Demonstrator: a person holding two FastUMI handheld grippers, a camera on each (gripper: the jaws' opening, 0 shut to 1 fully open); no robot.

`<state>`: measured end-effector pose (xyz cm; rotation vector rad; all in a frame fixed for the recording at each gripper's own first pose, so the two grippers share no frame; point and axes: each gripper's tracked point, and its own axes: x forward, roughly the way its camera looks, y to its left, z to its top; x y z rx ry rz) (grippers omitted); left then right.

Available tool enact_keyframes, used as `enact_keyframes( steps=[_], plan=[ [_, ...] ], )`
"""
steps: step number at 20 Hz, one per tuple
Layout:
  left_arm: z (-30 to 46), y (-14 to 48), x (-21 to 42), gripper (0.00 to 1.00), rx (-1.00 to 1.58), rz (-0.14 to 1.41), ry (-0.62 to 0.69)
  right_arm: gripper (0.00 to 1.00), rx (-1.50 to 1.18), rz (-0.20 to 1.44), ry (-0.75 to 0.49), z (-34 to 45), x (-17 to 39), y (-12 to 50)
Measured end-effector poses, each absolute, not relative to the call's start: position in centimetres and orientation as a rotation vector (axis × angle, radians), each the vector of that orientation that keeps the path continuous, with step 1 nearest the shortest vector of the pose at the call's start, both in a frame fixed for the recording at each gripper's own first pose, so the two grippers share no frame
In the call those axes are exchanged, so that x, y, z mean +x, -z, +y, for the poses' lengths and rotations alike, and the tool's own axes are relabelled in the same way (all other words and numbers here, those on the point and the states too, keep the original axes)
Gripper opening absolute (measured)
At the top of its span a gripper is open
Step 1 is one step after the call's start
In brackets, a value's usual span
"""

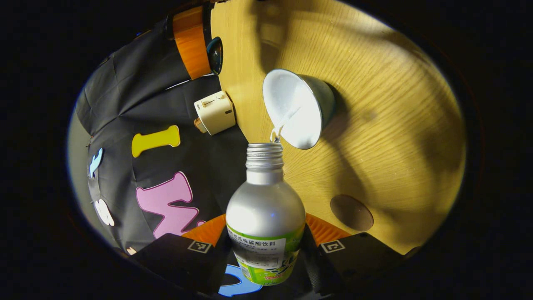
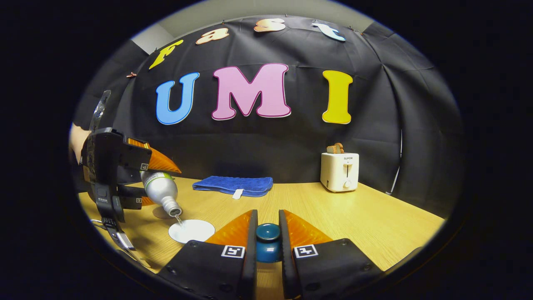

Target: Open the teacup lid with one hand, grasp the water bottle and pour water into the teacup with the other hand; after pouring, place the water bottle on the coaster and then close the teacup lid.

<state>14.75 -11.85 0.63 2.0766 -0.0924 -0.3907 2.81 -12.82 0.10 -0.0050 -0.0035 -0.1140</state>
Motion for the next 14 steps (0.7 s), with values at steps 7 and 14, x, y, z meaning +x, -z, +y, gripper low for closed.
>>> enact_keyframes(
  steps=[7,14],
  plan=[
    [-12.1,-1.7,14.7,0.8,2.138,-0.115,0.375,0.28,-0.005,-0.003,0.106,-12.7,2.9,-0.1],
    [-12.3,-2.4,14.5,0.8,2.188,-0.129,0.36,0.28,-0.005,-0.003,0.096,-12.5,2.9,-0.1]
  ],
)
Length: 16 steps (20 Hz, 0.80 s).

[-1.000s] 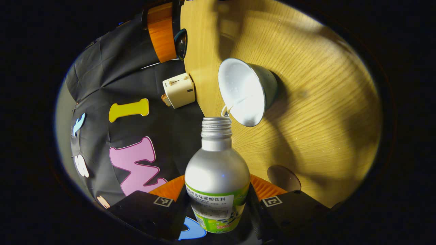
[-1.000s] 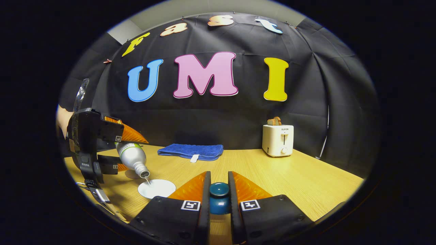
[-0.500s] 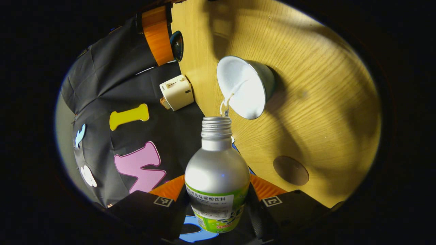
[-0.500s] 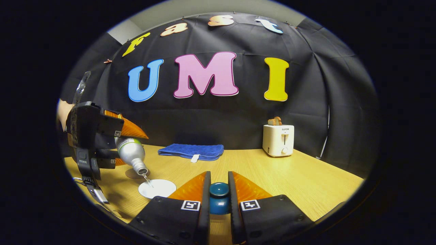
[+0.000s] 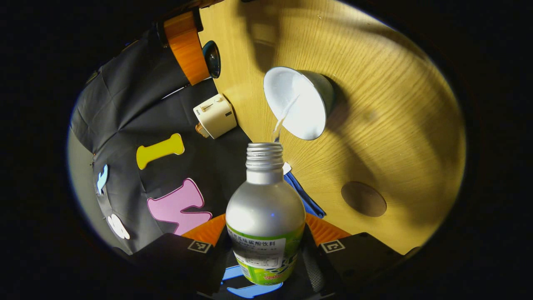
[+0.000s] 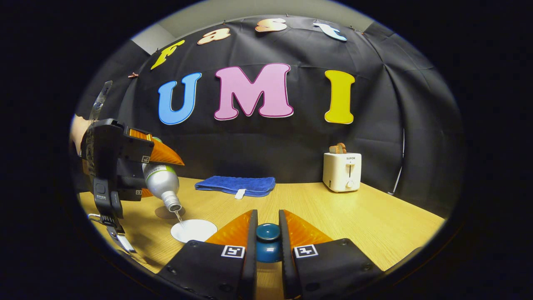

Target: Open the teacup lid with one hand, grasp the water bottle and pour water into the teacup with the other hand; after pouring, place the water bottle on the coaster and then close the teacup lid.

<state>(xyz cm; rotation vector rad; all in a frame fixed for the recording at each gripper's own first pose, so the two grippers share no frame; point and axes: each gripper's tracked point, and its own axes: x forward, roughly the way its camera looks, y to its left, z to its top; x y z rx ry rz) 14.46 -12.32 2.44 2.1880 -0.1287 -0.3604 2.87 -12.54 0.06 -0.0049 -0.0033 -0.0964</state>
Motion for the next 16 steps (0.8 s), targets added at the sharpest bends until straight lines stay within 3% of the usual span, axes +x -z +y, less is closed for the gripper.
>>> enact_keyframes(
  steps=[16],
  plan=[
    [-12.5,-5.7,13.6,0.8,2.226,-0.172,0.303,0.28,-0.005,-0.004,0.102,-12.7,2.9,0.0]
  ],
)
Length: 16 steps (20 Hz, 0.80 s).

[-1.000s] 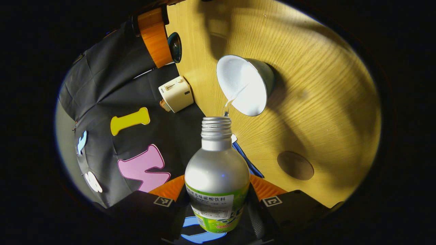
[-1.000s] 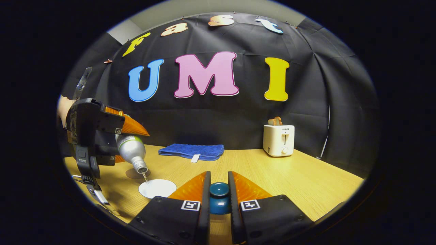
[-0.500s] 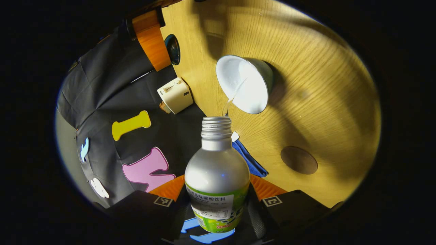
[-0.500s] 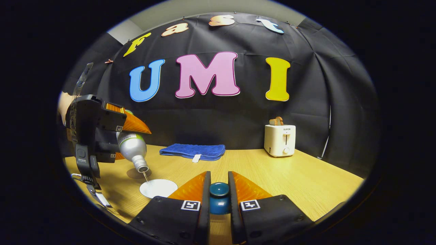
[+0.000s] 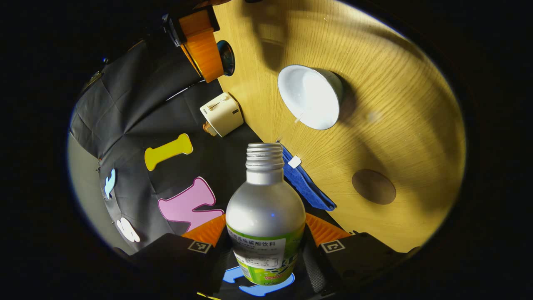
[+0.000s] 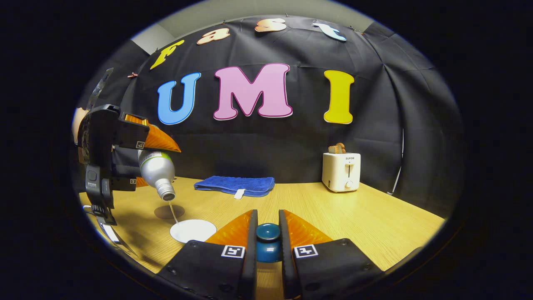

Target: Open the teacup lid with one hand, grasp the water bottle and pour water into the teacup with the other hand; after pouring, place the water bottle on the coaster and then close the teacup lid.

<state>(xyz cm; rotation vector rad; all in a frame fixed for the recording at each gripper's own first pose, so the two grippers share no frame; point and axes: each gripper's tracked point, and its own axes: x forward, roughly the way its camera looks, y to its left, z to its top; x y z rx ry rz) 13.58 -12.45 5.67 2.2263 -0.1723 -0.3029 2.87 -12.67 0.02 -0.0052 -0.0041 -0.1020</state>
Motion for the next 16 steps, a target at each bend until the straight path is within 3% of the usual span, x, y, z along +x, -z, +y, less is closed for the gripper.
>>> enact_keyframes(
  steps=[16],
  plan=[
    [-12.4,-4.8,12.9,0.8,2.185,-0.204,0.294,0.28,-0.005,-0.004,0.102,-12.7,2.9,0.0]
  ],
)
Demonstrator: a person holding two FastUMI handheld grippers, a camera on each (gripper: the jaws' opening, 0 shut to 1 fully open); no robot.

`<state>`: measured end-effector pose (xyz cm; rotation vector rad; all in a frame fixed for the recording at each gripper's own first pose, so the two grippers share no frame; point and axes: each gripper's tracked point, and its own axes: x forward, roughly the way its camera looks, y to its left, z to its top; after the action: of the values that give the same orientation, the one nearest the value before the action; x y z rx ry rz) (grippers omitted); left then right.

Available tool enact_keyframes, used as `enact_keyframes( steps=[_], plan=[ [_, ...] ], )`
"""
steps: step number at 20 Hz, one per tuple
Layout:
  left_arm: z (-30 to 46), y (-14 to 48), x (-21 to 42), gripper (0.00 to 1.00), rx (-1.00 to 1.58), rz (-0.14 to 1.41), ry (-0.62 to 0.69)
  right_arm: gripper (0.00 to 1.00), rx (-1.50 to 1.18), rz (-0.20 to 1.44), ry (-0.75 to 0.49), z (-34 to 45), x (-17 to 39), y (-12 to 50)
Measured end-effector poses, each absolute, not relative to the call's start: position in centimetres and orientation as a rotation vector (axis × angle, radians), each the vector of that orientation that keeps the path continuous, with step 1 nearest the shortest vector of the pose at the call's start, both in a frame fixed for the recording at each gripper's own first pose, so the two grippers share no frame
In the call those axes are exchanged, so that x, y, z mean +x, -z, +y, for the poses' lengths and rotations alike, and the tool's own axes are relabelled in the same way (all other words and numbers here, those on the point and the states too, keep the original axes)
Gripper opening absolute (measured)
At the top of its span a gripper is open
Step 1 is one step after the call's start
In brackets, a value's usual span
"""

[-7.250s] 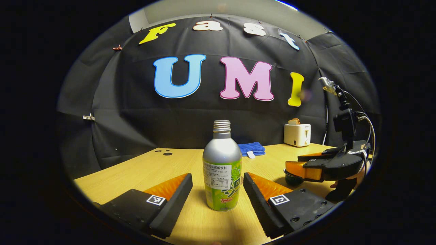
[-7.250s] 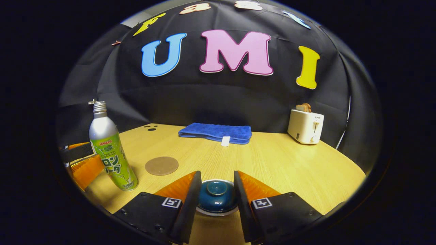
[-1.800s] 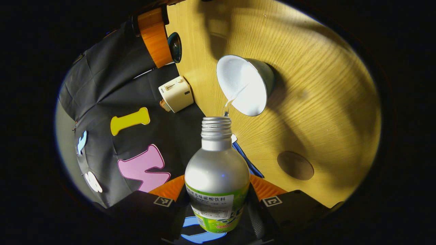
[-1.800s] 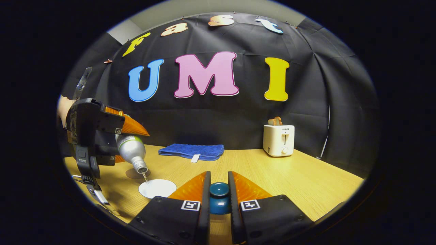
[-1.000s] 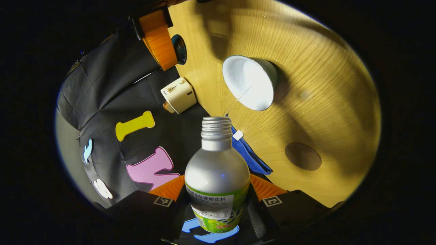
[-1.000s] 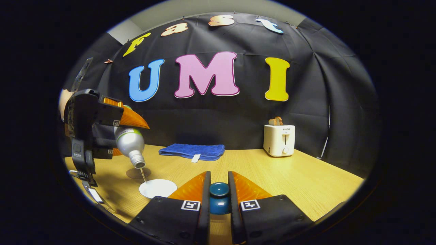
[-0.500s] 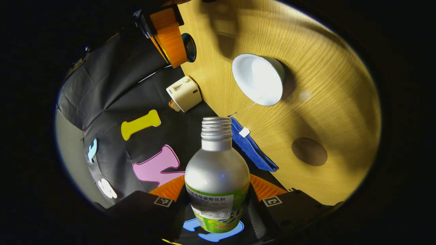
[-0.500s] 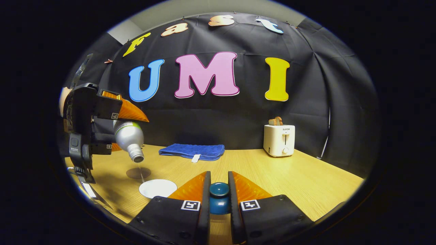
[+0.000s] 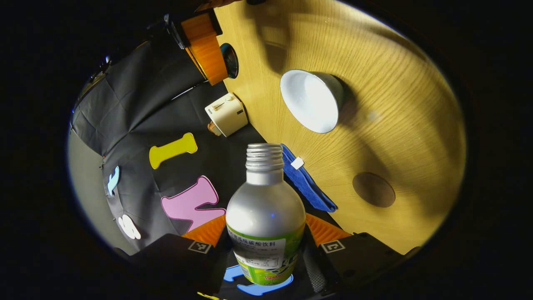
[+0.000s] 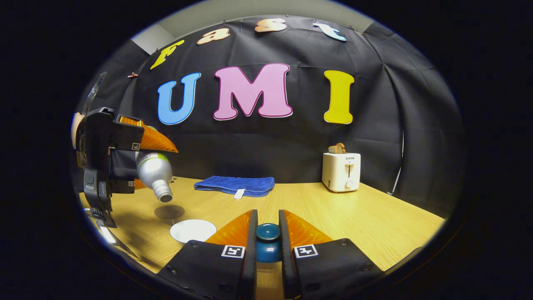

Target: Open the teacup lid with one hand, grasp the water bottle and pour water into the teacup with the other hand; after pouring, place the water bottle on the coaster and then close the teacup lid.

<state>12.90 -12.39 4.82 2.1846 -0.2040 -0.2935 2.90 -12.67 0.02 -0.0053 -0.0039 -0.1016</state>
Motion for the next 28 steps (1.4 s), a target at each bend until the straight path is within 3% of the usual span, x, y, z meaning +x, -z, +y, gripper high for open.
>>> enact_keyframes(
  steps=[6,16,20,23,28],
  plan=[
    [-13.2,-4.5,12.4,0.79,2.028,-0.243,0.315,0.28,-0.005,-0.004,0.102,-12.7,2.9,0.0],
    [-10.2,-7.8,9.9,0.79,0.925,-0.179,0.187,0.28,-0.005,-0.003,0.082,-12.4,2.9,0.0],
    [-8.8,-8.8,10.8,0.79,0.425,-0.139,0.193,0.28,-0.005,-0.003,0.082,-12.4,3.0,0.0],
    [-5.8,-9.8,13.0,0.79,0.202,-0.14,0.167,0.28,-0.005,-0.003,0.082,-12.3,2.9,0.0],
    [-2.2,-5.7,18.6,0.79,-0.107,-0.034,0.175,0.28,-0.005,-0.004,0.08,-12.3,2.9,0.1]
  ],
)
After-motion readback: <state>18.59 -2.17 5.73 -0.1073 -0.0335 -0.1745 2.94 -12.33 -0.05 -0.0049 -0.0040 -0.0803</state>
